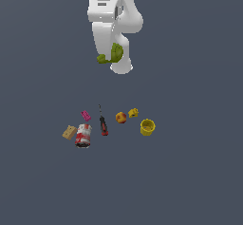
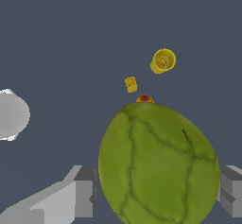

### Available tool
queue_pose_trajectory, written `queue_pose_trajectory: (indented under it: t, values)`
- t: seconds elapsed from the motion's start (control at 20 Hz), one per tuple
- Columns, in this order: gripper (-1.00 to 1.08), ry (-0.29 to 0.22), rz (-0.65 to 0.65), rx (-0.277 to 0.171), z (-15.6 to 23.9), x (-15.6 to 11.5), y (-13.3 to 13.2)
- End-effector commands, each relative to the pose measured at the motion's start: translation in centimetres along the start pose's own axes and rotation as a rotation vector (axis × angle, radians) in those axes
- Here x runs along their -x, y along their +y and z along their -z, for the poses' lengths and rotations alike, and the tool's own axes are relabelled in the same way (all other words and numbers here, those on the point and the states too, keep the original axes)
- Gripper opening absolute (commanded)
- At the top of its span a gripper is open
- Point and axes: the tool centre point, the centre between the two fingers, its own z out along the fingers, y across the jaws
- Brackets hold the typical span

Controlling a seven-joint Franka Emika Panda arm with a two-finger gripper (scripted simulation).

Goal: Pick up a designated object from a clutter of objects.

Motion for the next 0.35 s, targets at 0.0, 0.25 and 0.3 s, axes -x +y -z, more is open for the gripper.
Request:
queue_pose_trajectory:
  t: [0.0, 0.25, 0.3]
  values:
    - [-1.0, -0.001, 0.0, 0.001, 0.95, -0.03, 0.04]
    - [-1.0, -0.001, 0.0, 0.001, 1.63, -0.06, 0.16]
    - [-1.0, -0.001, 0.0, 0.001, 1.64, -0.06, 0.17]
